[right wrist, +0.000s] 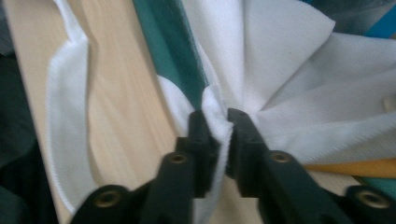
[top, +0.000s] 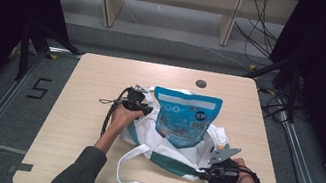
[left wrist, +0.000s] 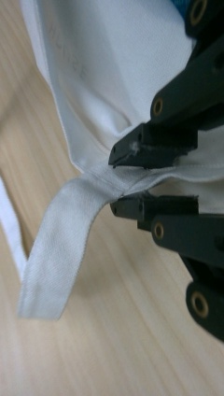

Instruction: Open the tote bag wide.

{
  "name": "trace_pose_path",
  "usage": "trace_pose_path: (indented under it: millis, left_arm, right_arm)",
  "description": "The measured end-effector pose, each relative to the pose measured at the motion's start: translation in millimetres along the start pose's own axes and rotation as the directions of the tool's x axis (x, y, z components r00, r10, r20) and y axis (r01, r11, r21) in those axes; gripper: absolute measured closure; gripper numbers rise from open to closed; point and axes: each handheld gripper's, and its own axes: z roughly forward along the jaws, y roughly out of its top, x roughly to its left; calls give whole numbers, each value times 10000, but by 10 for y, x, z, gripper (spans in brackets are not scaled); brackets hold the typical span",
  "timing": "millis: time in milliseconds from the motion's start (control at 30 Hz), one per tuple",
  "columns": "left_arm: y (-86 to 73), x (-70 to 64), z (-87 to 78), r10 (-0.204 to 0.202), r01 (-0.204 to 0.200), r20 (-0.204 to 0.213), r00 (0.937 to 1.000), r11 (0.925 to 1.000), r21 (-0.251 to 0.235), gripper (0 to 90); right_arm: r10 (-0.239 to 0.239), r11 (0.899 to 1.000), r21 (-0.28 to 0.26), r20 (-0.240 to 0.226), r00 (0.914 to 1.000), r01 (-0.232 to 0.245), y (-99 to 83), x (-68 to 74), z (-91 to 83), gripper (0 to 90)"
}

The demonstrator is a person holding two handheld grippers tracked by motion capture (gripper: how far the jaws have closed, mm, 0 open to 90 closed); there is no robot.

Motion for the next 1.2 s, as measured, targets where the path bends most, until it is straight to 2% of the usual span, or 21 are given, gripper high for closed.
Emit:
trace_pose_path:
  millis: [100,133,167,233,267,300,333,367,400,433,467,500,567,633,700,767,800,867,1067,1167,1200]
  left_arm:
    - [66,-64,-208,-28,51,312,9995,9972,-746,624]
    - [66,-64,-208,-28,51,312,9995,9972,-746,608]
    - [107,-111,-356,92,-51,376,9993,9943,-1068,587]
    - [122,-160,-498,338,-286,378,9987,9908,-1324,562]
    - [122,-160,-498,338,-286,378,9987,9908,-1324,557]
    - [105,-208,-603,590,-551,236,9980,9886,-1402,557]
    - [105,-208,-603,590,-551,236,9980,9886,-1402,553]
    - [71,-228,-687,524,-477,246,9983,9852,-1648,544]
    - [71,-228,-687,524,-477,246,9983,9852,-1648,528]
    - [32,-233,-774,365,-292,351,9987,9814,-1895,522]
    - [12,-236,-811,442,-359,381,9983,9802,-1945,522]
    - [12,-236,-811,442,-359,381,9983,9802,-1945,522]
    - [-66,-214,-895,768,-723,204,9968,9831,-1680,544]
    - [-99,-212,-880,615,-555,304,9976,9837,-1709,549]
    - [-163,-174,-830,903,-853,287,9955,9859,-1442,607]
    - [-227,-151,-746,936,-901,232,9953,9884,-1221,705]
    - [-287,-129,-654,1042,-1002,360,9939,9900,-996,771]
    - [-332,-116,-557,1327,-1318,136,9911,9896,-574,822]
    - [-442,-78,-314,955,-944,224,9952,9946,-436,892]
    - [-484,-87,-266,780,-775,131,9969,9962,-400,893]
    - [-474,-136,-256,1105,-1109,-152,9938,9934,-289,893]
  right_arm:
    - [-96,9923,-1233,42,9999,101,111,5,-221,529]
    - [-96,9923,-1233,42,9999,101,111,5,-221,529]
    - [-132,9800,-1982,287,9995,186,200,-1,-445,479]
    - [140,9550,-2967,524,9985,22,268,-37,-657,475]
    - [140,9550,-2967,524,9985,22,268,-37,-657,475]
    - [566,9323,-3615,1192,9913,-98,310,-116,-819,490]
    - [566,9323,-3615,1192,9913,-98,310,-116,-819,490]
    - [992,9241,-3821,2161,9713,-94,335,-246,-880,519]
    - [992,9241,-3821,2161,9713,-94,335,-246,-880,519]
    - [1615,9249,-3776,2871,9442,-434,338,-370,-817,571]
    - [1913,9289,-3630,3002,9345,-736,336,-427,-757,597]
    - [1913,9289,-3630,3002,9345,-736,336,-427,-757,597]
    - [1572,9511,-3046,3311,9304,-523,322,-584,-553,703]
    - [1623,9524,-2986,3271,9310,-612,319,-605,-488,744]
    - [1417,9612,-2726,3566,9235,-422,318,-665,-406,809]
    - [1323,9762,-2112,3962,9086,-501,314,-718,-338,845]
    - [1370,9821,-1759,4237,8954,-670,282,-809,-263,863]
    - [1579,9821,-1606,4137,8966,-989,227,-914,-174,866]
    - [2062,9751,-1593,3922,8965,-1546,81,-1072,25,859]
    - [1968,9767,-1607,4068,8921,-1422,62,-1086,74,858]
    - [1904,9785,-1528,4088,8925,-1387,59,-1092,83,859]
